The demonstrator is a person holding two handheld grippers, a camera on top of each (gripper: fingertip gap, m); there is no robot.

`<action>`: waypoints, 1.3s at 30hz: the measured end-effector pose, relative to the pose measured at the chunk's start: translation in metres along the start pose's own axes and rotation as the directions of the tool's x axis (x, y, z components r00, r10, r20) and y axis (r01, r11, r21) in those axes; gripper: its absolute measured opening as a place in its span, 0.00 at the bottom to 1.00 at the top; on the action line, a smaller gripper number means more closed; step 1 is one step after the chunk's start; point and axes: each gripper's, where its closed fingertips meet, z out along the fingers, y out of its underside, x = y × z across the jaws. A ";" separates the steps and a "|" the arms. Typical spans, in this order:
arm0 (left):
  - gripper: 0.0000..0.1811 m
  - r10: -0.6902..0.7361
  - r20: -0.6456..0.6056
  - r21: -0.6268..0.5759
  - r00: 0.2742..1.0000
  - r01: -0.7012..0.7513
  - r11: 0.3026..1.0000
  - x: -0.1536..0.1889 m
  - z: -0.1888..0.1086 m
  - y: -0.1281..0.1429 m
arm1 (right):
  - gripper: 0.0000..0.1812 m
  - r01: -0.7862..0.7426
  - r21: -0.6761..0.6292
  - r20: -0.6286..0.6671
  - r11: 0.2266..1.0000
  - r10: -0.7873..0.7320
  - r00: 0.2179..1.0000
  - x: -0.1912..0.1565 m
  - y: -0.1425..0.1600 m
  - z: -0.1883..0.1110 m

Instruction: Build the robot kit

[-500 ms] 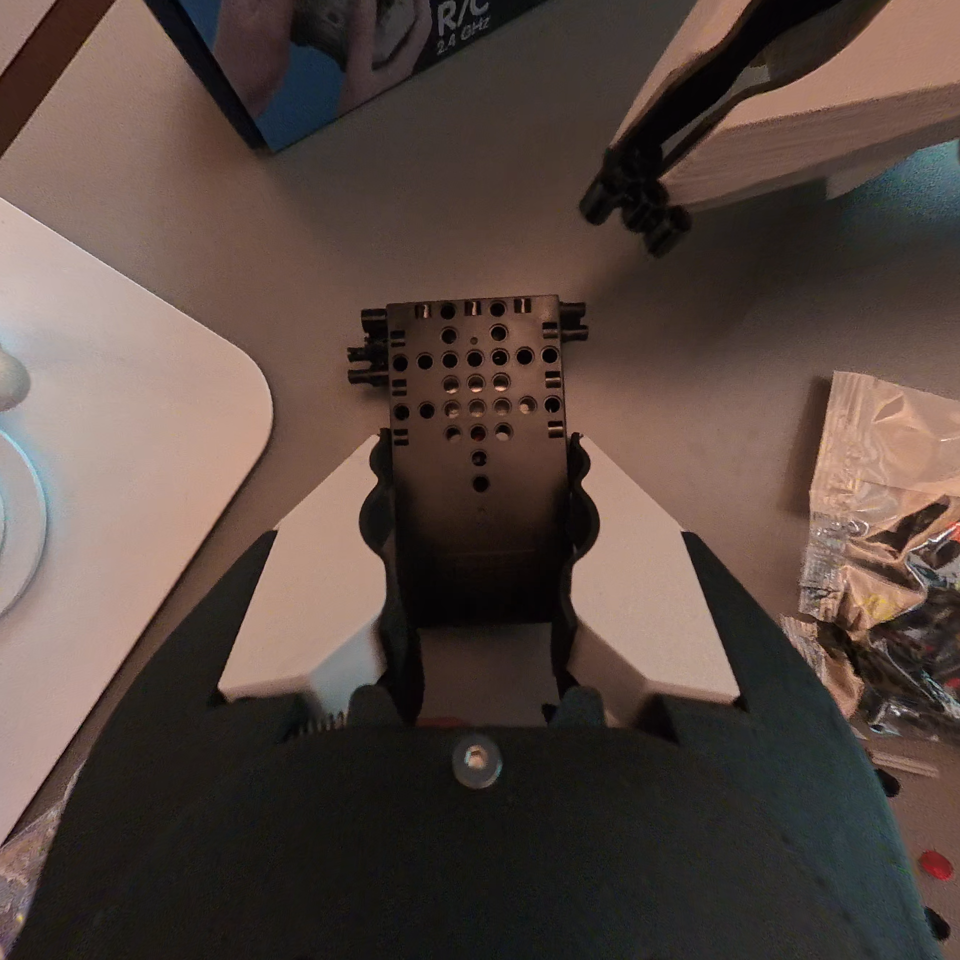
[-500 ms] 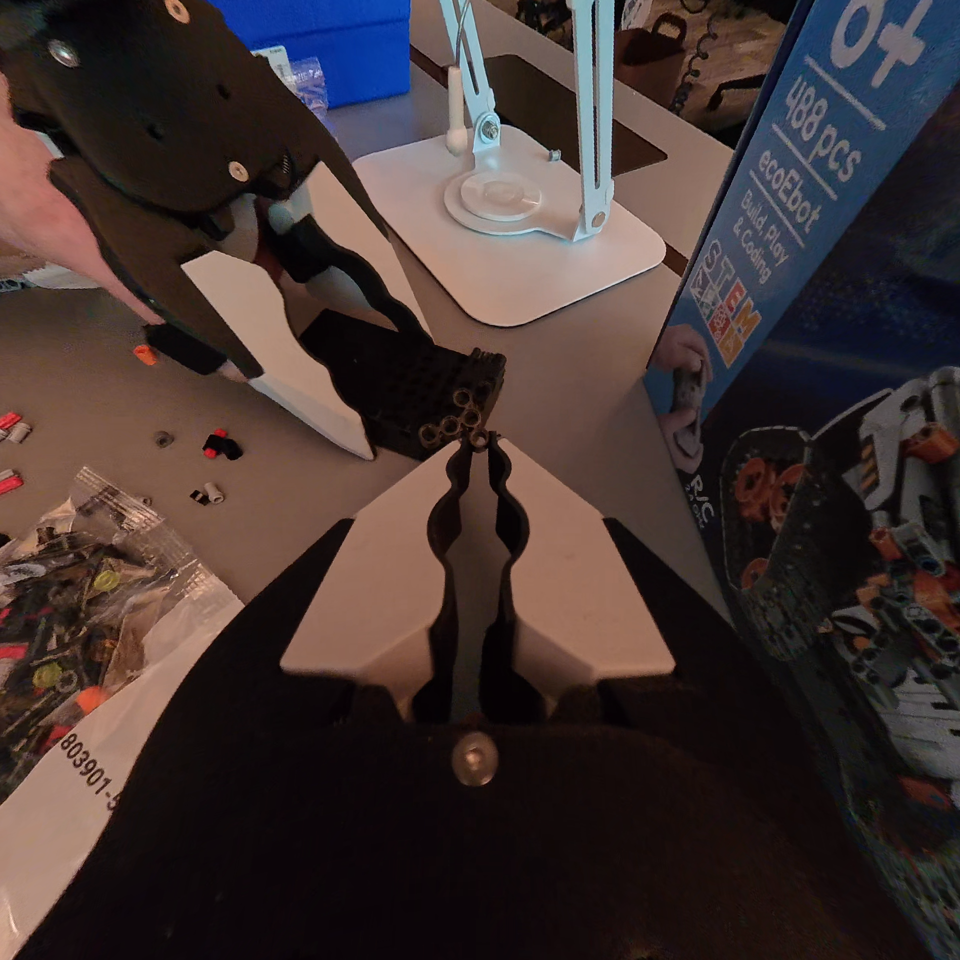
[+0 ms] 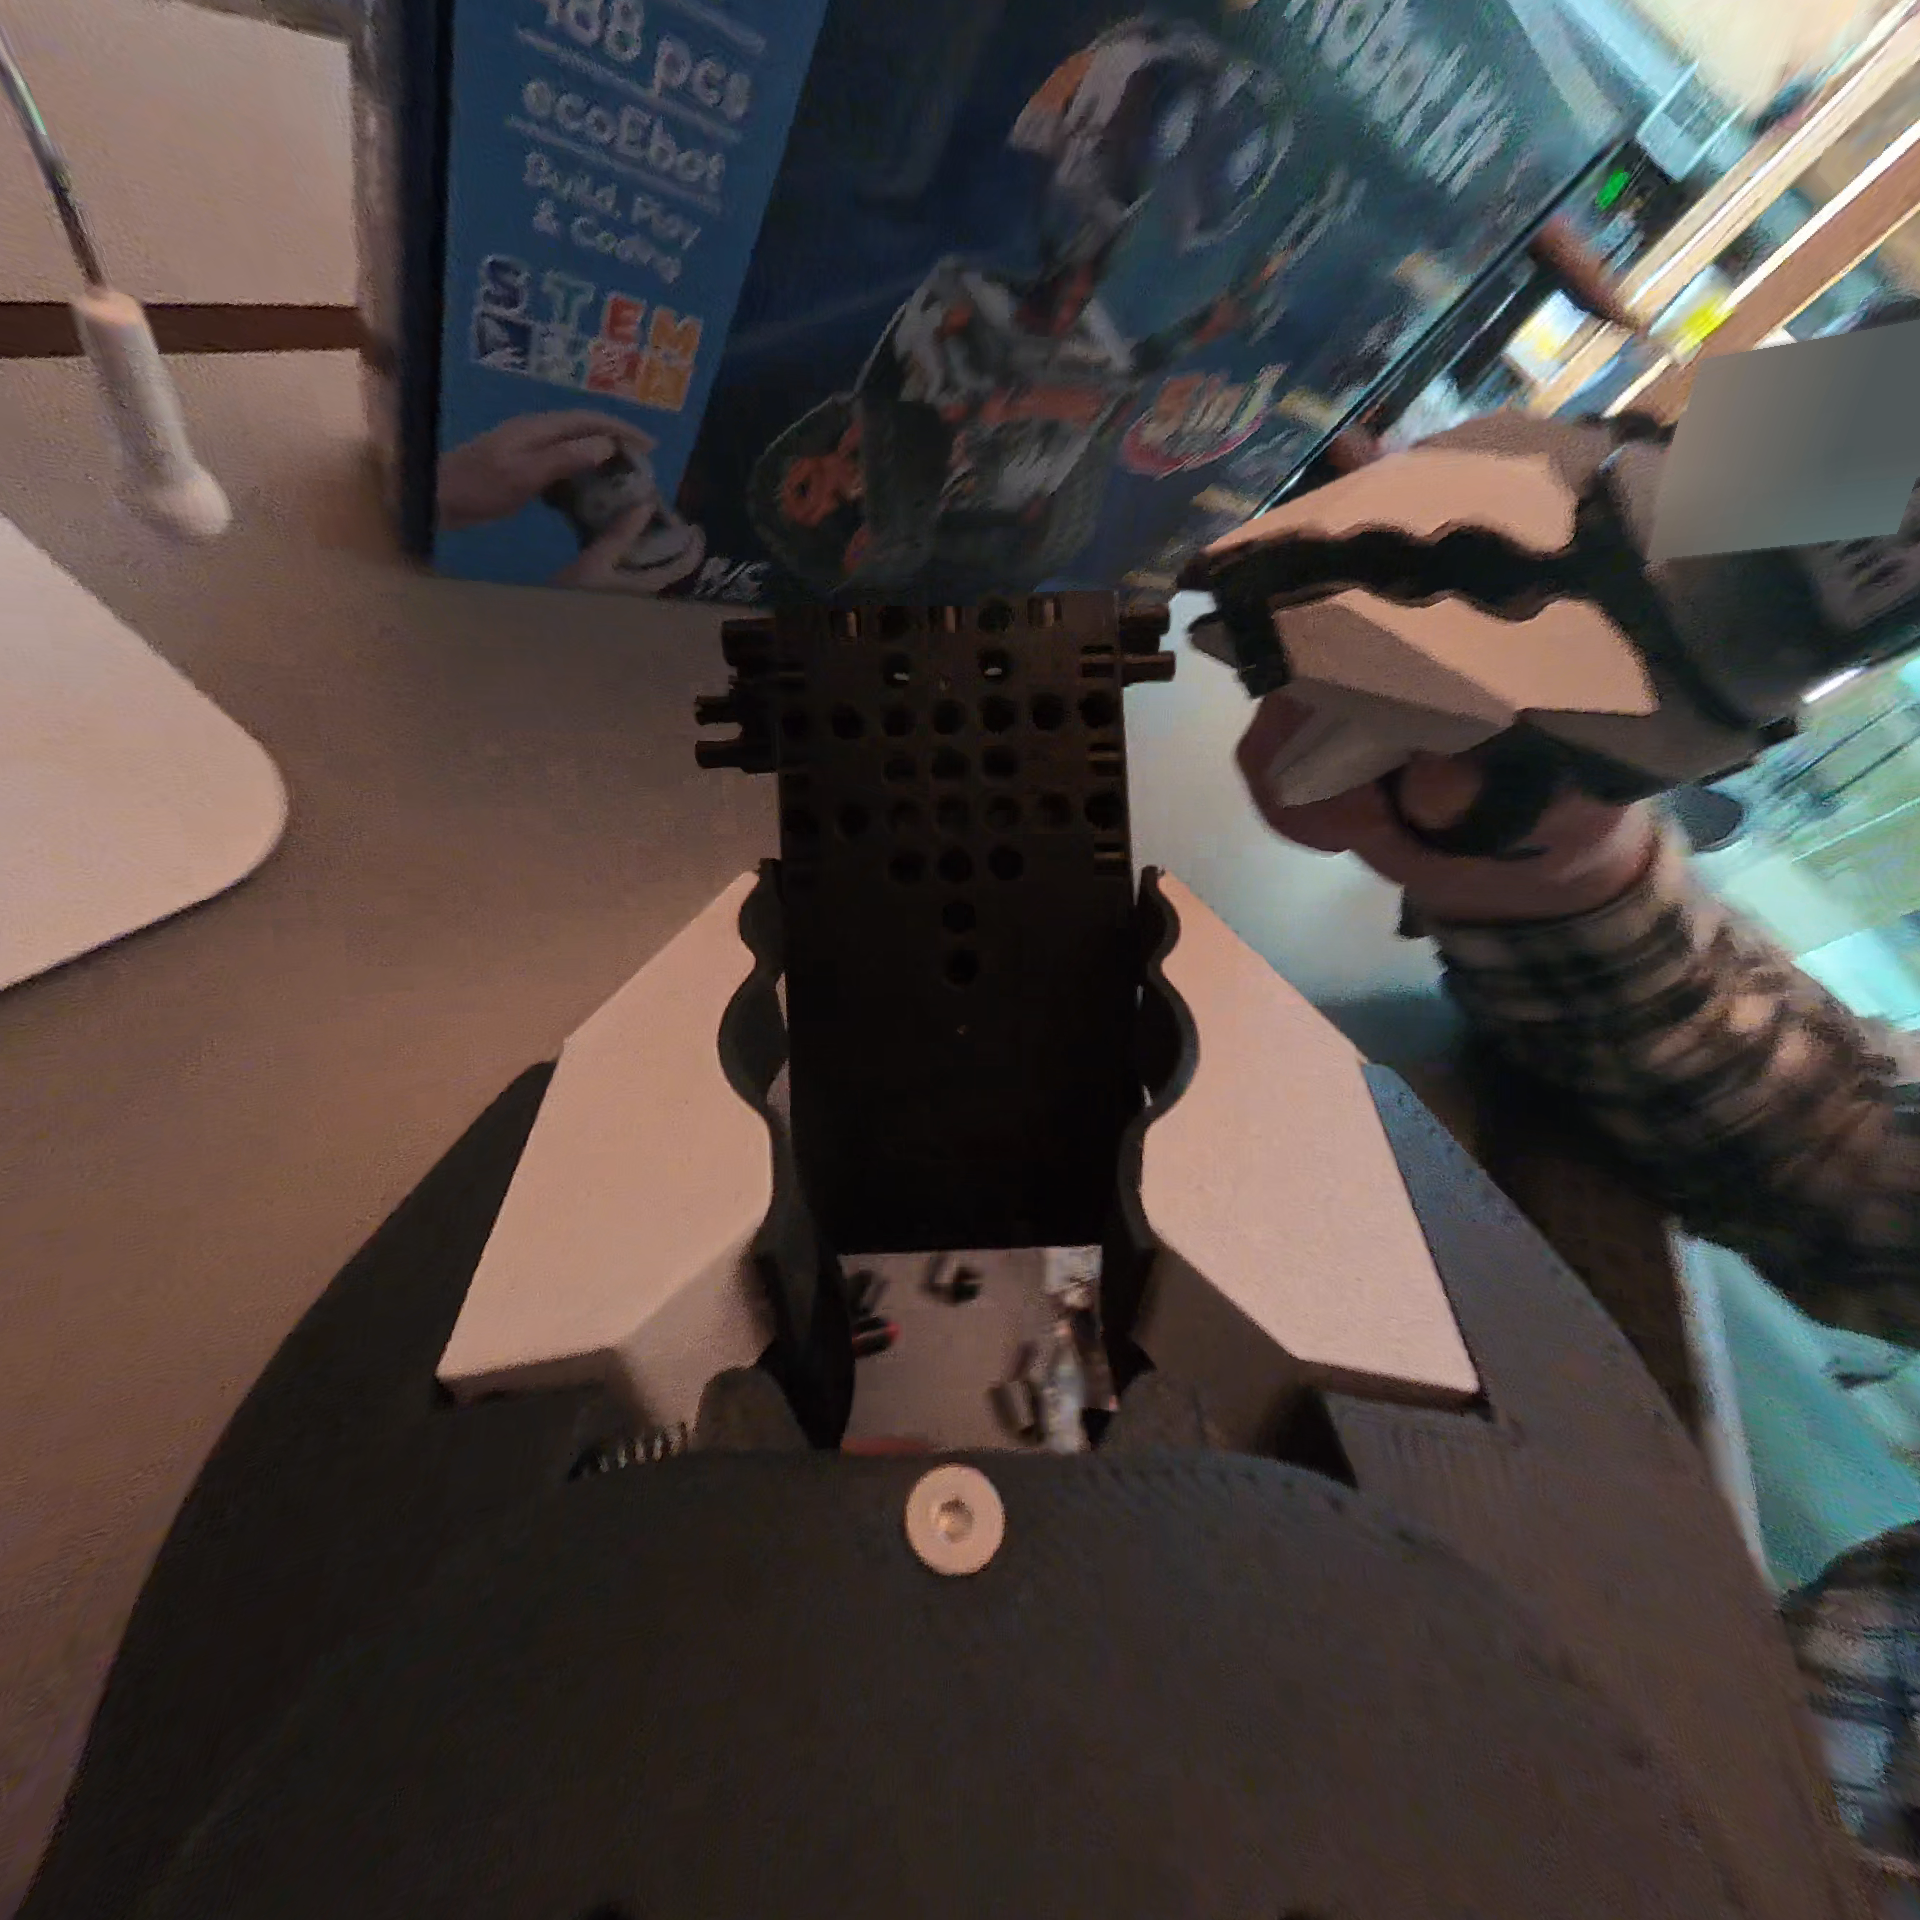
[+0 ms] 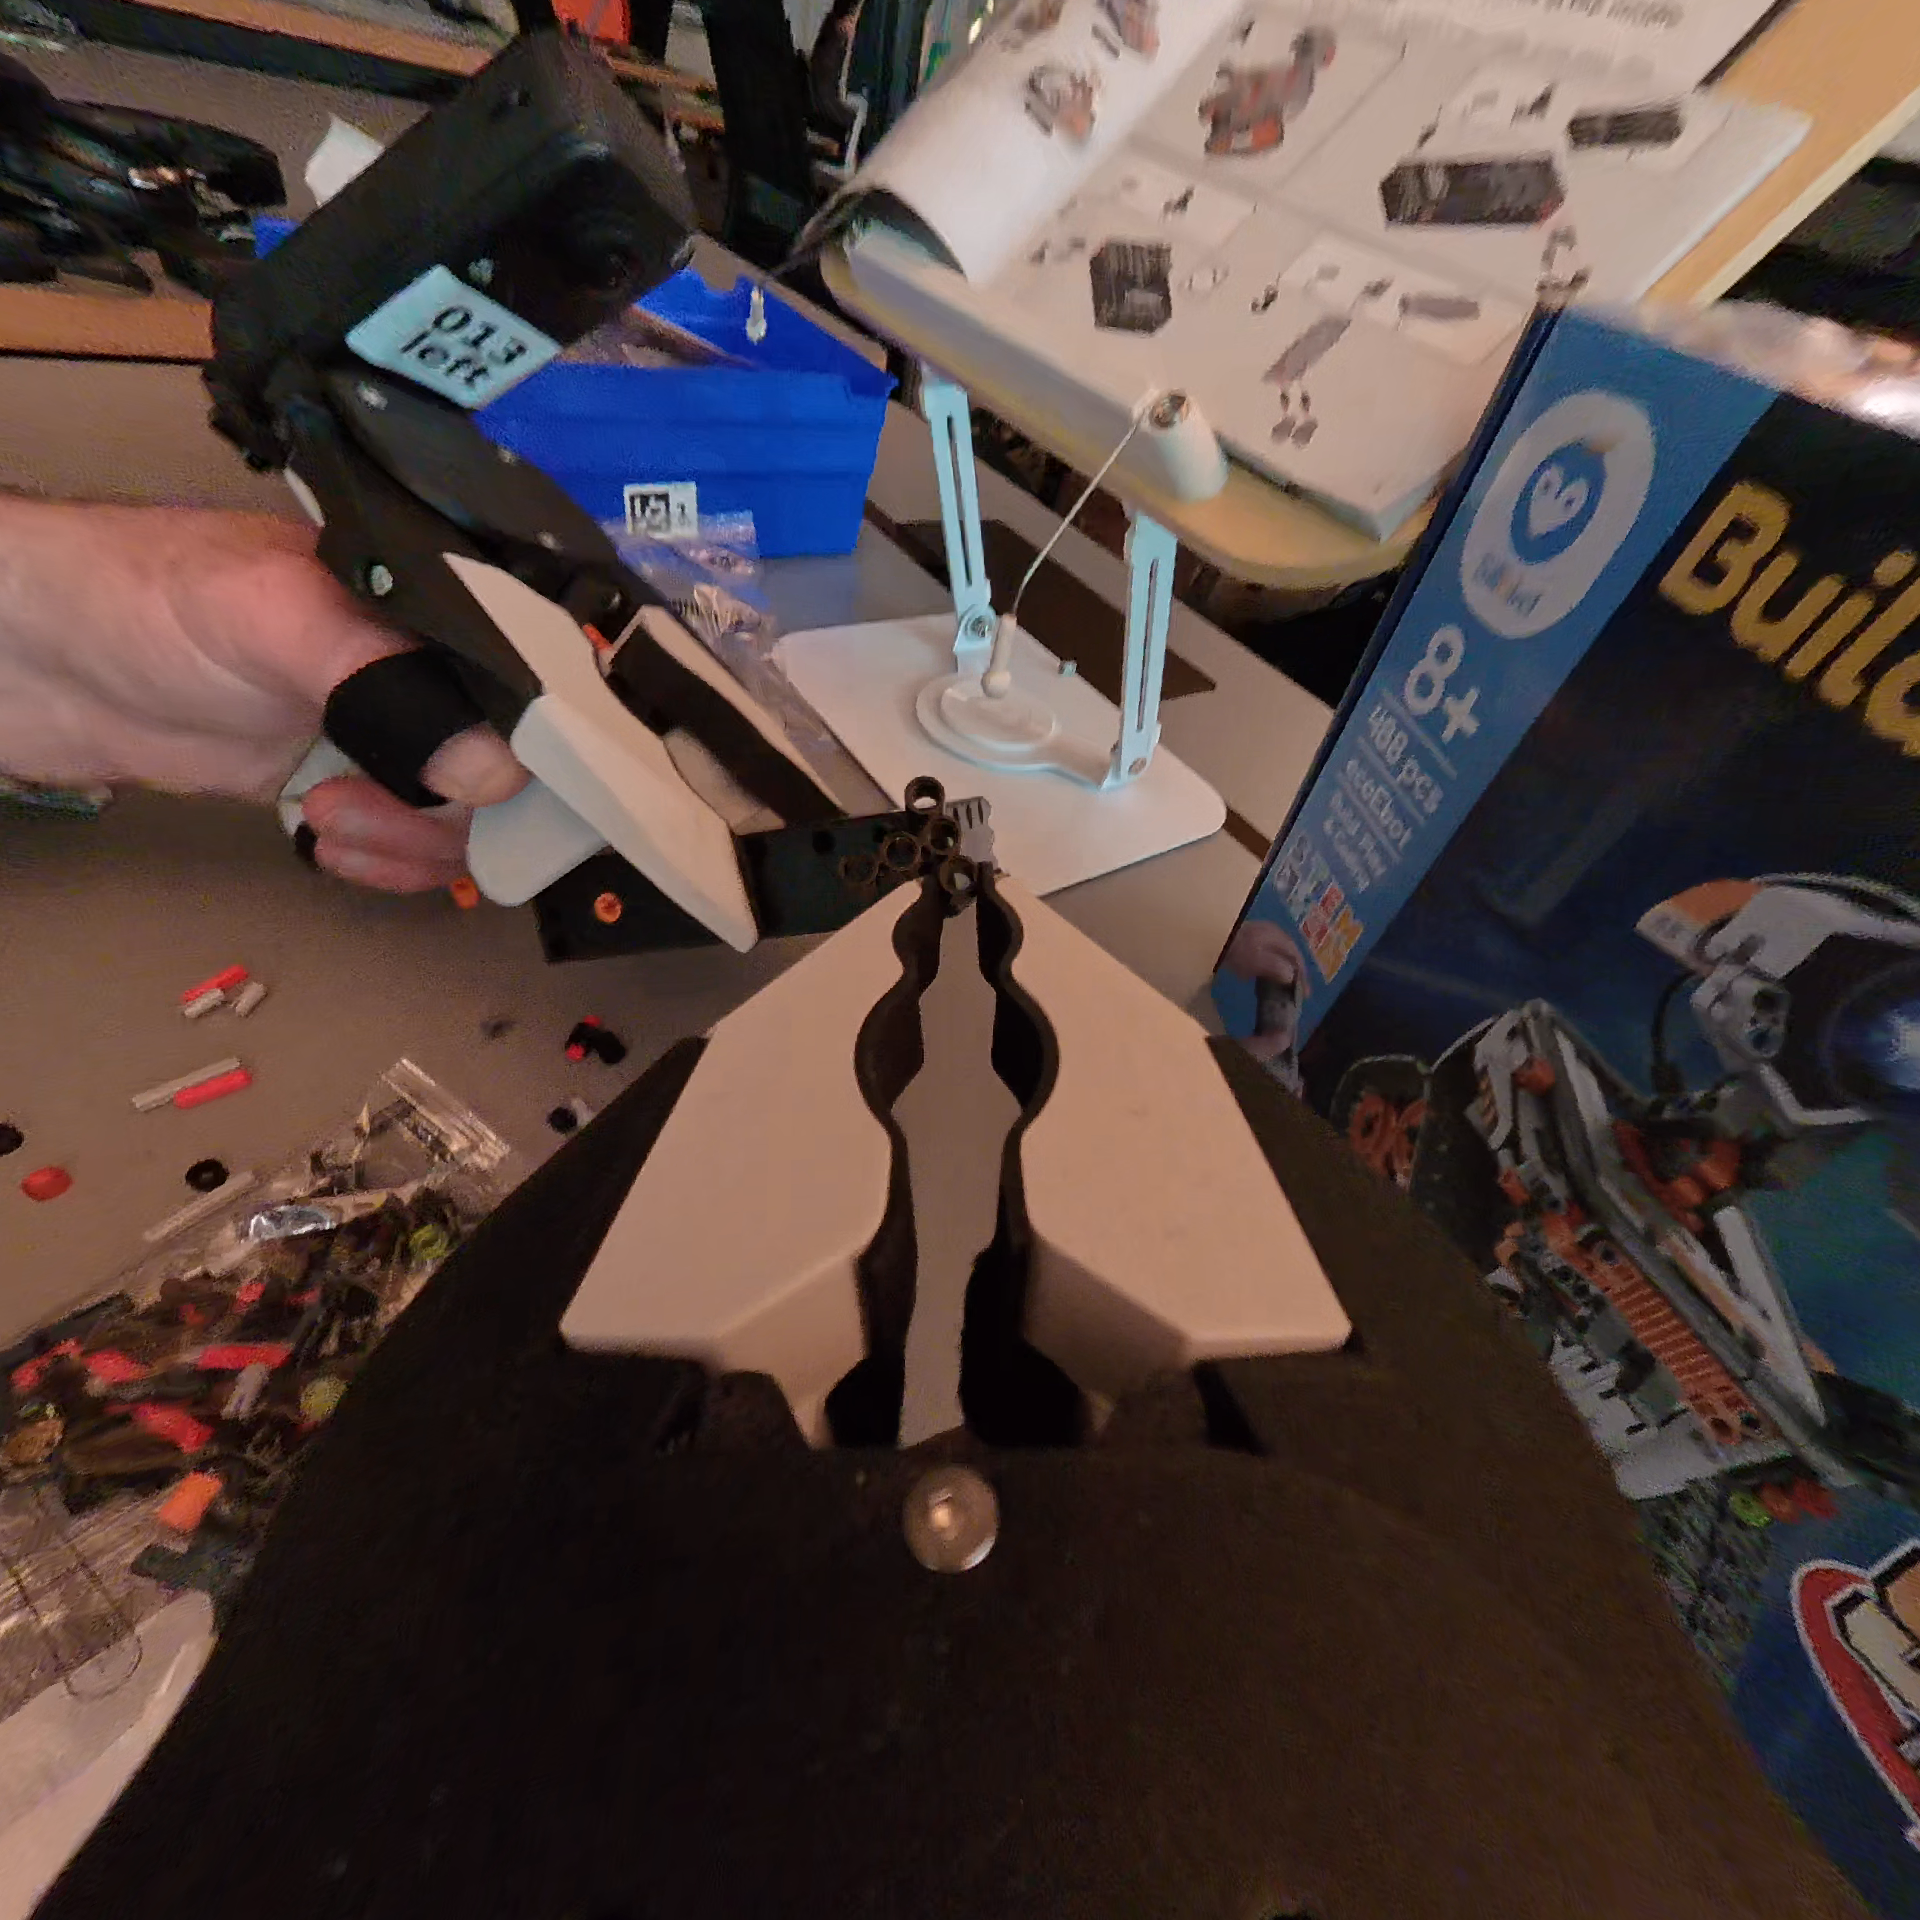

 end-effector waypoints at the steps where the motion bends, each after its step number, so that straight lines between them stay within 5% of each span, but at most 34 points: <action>1: 0.36 -0.030 -0.019 0.024 0.999 0.030 0.999 0.006 -0.001 -0.001 | 0.03 0.010 0.008 -0.006 1.000 -0.010 1.000 -0.001 -0.002 -0.001; 14: 0.36 -0.111 -0.122 0.151 0.986 0.129 0.980 0.020 -0.003 -0.007 | 0.03 0.174 0.071 -0.085 0.982 -0.168 0.982 -0.006 -0.018 -0.007; 27: 0.36 -0.125 -0.203 0.203 0.971 0.167 0.965 0.032 -0.006 -0.013 | 0.03 0.169 0.129 -0.091 0.977 -0.158 0.983 -0.013 -0.025 -0.008; 39: 0.36 -0.026 -0.131 0.217 0.991 0.054 0.975 0.034 -0.007 -0.013 | 0.02 0.246 0.136 -0.122 0.960 -0.230 0.965 -0.015 -0.028 -0.011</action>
